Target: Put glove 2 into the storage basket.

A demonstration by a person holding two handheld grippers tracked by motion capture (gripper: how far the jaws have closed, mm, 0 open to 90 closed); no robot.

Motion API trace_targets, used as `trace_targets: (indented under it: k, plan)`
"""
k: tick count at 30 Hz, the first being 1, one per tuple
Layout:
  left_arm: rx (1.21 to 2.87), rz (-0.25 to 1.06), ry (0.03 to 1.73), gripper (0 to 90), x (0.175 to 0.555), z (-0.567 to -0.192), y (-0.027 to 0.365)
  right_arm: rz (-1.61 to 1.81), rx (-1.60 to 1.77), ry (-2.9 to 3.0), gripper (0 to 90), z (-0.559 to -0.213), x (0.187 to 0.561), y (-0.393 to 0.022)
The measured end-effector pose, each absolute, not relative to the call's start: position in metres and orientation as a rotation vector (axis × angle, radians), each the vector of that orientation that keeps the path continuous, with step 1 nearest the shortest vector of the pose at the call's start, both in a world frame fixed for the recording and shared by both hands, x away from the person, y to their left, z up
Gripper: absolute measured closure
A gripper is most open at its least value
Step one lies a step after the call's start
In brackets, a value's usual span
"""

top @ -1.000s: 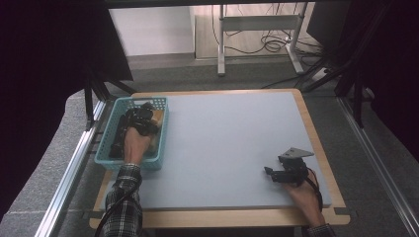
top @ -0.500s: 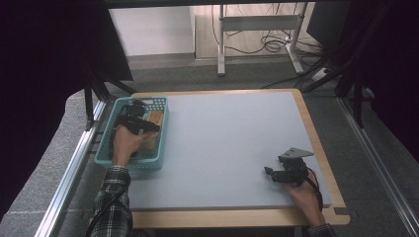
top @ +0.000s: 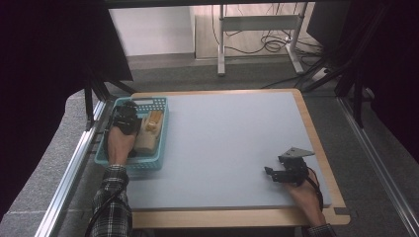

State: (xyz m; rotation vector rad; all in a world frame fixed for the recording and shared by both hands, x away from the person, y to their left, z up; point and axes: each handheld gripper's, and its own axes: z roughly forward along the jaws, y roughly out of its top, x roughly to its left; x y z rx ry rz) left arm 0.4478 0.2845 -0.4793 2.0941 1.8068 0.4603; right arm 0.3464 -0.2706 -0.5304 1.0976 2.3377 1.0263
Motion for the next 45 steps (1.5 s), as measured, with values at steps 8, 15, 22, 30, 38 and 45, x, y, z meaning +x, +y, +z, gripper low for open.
trace_targets:
  k: [8, 15, 22, 30, 38, 45]
  plan:
    - [2.11, 0.349, 1.792, 90.0, 0.46, -0.498, 0.269, 1.008, 1.083, 2.336, 25.0, -0.531, 0.346, -0.269]
    - [2.113, 0.349, 1.778, 90.0, 0.462, -0.496, 0.258, 1.008, 1.082, 2.335, 25.0, -0.531, 0.346, -0.269]
    - [2.106, 0.33, 1.795, 90.0, 0.462, -0.502, 0.261, 1.007, 1.081, 2.336, 25.0, -0.531, 0.346, -0.269]
    - [2.097, 0.371, 1.777, 84.3, 0.459, -0.497, 0.266, 1.006, 1.081, 2.334, 25.0, -0.531, 0.346, -0.269]
    - [2.059, 0.425, 1.769, 72.2, 0.454, -0.487, 0.274, 1.007, 1.082, 2.334, 25.0, -0.531, 0.346, -0.269]
    - [2.03, 0.463, 1.738, 61.3, 0.448, -0.477, 0.283, 1.006, 1.081, 2.335, 25.0, -0.531, 0.346, -0.269]
